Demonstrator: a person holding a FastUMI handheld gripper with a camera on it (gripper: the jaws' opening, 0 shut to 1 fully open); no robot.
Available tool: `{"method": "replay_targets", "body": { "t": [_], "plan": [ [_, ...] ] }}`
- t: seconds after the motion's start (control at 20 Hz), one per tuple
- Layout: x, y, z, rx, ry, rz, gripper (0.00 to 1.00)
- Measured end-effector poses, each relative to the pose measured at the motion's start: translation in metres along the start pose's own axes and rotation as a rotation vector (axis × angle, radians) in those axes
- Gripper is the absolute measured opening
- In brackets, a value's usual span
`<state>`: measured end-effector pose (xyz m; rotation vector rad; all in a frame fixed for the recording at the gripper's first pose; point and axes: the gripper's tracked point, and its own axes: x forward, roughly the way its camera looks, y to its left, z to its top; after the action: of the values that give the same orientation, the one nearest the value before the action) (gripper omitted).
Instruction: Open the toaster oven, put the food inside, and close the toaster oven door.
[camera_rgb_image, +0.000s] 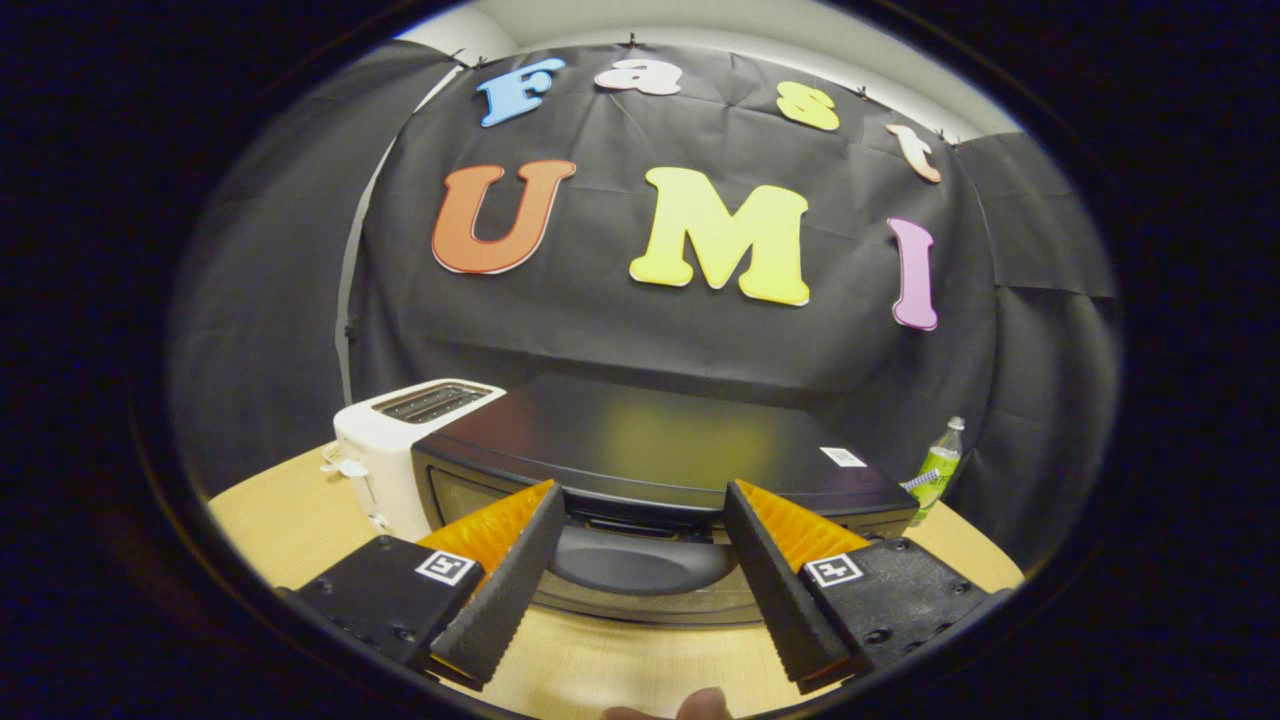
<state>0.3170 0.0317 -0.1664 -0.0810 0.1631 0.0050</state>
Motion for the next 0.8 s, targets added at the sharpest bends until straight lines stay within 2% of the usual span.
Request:
{"method": "replay_targets", "body": {
  "t": [0.15,0.8],
  "plan": [
    [-0.002,0.001,-0.008,0.088,0.017,0.020,1.00],
    [-0.011,0.002,-0.009,0.081,-0.004,0.047,1.00]
  ]
}}
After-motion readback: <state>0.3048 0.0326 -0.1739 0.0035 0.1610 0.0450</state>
